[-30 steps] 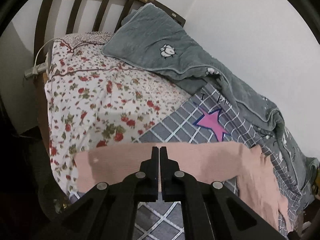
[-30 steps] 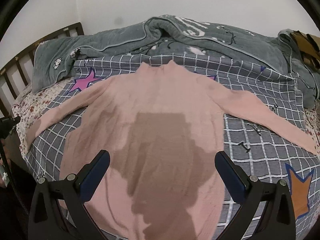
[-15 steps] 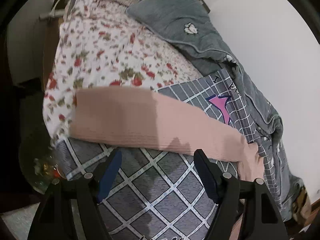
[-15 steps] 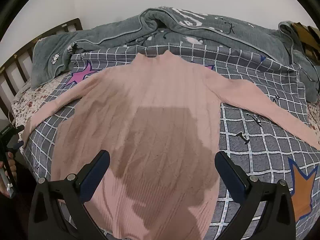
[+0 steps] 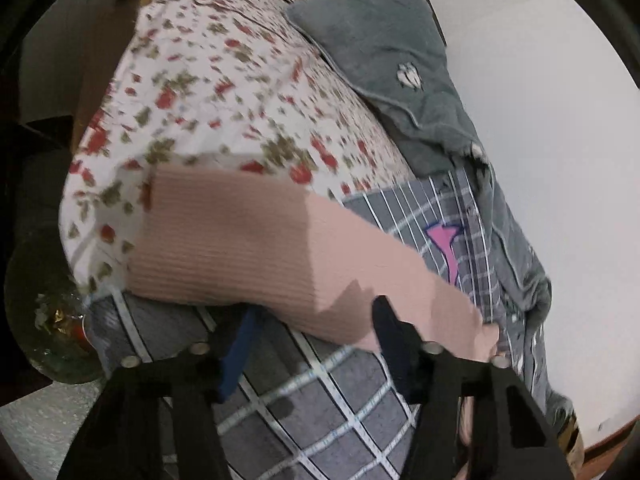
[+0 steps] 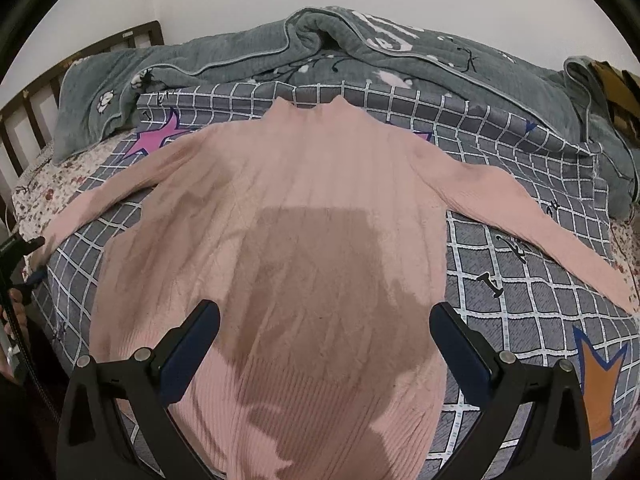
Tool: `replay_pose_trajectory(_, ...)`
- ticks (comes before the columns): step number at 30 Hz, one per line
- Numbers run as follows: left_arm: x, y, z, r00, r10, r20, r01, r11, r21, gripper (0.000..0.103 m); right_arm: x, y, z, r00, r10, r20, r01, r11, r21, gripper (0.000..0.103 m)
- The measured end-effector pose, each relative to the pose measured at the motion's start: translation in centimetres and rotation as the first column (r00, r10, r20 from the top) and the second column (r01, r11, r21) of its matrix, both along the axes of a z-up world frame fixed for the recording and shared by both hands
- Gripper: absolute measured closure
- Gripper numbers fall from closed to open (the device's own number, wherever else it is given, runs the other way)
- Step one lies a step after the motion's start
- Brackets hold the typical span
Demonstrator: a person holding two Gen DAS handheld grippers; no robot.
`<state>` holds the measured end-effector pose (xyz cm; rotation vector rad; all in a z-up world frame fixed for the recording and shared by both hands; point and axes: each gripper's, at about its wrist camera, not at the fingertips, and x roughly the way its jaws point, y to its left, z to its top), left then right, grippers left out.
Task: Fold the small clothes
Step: 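Lift the sleeve with the left tool and fold it across the sweater body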
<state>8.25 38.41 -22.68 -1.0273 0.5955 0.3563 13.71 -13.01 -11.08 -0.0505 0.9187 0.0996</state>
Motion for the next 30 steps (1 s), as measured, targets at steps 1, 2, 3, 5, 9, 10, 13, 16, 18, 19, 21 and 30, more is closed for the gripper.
replay_pose_trajectory(1,-0.1,0.2,0.0,1.000,0.011,0.002,-0.011,1.000,0.006,0.056,0.1,0.1,0.0,1.000,0.000,0.001,0.000,1.000,-0.001,0.000)
replay_pose_trajectory(2,0.1,0.3,0.1,1.000,0.004,-0.006,-0.004,1.000,0.023,0.058,0.1,0.2,0.0,1.000,0.001,0.002,-0.001,1.000,-0.002,0.000)
replay_pose_trajectory(3,0.3,0.3,0.2,1.000,-0.002,-0.026,0.003,0.999,0.049,0.061,0.2,0.3,0.0,1.000,0.001,0.002,-0.001,1.000,-0.003,0.000)
replay_pose_trajectory(5,0.7,0.3,0.6,0.998,0.001,-0.057,0.005,0.994,0.105,0.076,0.2,0.6,0.0,1.000,0.004,0.004,-0.004,1.000,-0.007,0.000)
replay_pose_trajectory(9,1.2,-0.2,2.5,0.997,-0.008,-0.078,0.024,0.978,0.207,0.091,-0.1,0.9,0.1,1.000,0.011,0.014,-0.011,1.000,-0.023,0.000)
replay_pose_trajectory(10,1.4,-0.7,3.2,0.996,-0.008,-0.088,0.029,0.969,0.246,0.092,-0.2,0.8,0.2,1.000,0.015,0.018,-0.014,1.000,-0.025,0.000)
replay_pose_trajectory(13,2.5,-2.9,6.1,0.994,-0.044,-0.105,0.080,0.925,0.372,0.092,-0.6,0.0,0.5,0.999,0.003,0.038,-0.002,1.000,-0.025,0.000)
replay_pose_trajectory(16,4.3,-6.2,9.7,0.989,-0.095,-0.114,0.140,0.853,0.503,0.092,-0.8,-1.4,0.8,0.999,-0.021,0.040,0.021,1.000,0.000,0.000)
replay_pose_trajectory(18,5.6,-8.9,11.9,0.983,-0.142,-0.118,0.185,0.799,0.573,0.092,-1.0,-2.3,1.0,0.998,-0.034,0.046,0.034,0.999,0.010,0.000)
replay_pose_trajectory(19,6.2,-10.3,12.9,0.979,-0.166,-0.119,0.205,0.775,0.598,0.092,-1.1,-2.9,1.2,0.998,-0.041,0.053,0.041,0.999,0.013,0.000)
replay_pose_trajectory(21,7.8,-13.5,14.9,0.969,-0.220,-0.113,0.242,0.738,0.630,0.092,-1.4,-4.1,1.6,0.996,-0.062,0.070,0.061,0.998,0.016,0.000)
replay_pose_trajectory(30,13.7,-28.9,19.0,0.894,-0.436,-0.106,0.383,0.618,0.686,0.092,-3.0,-12.6,2.5,0.977,-0.188,0.101,0.183,0.982,0.048,0.000)
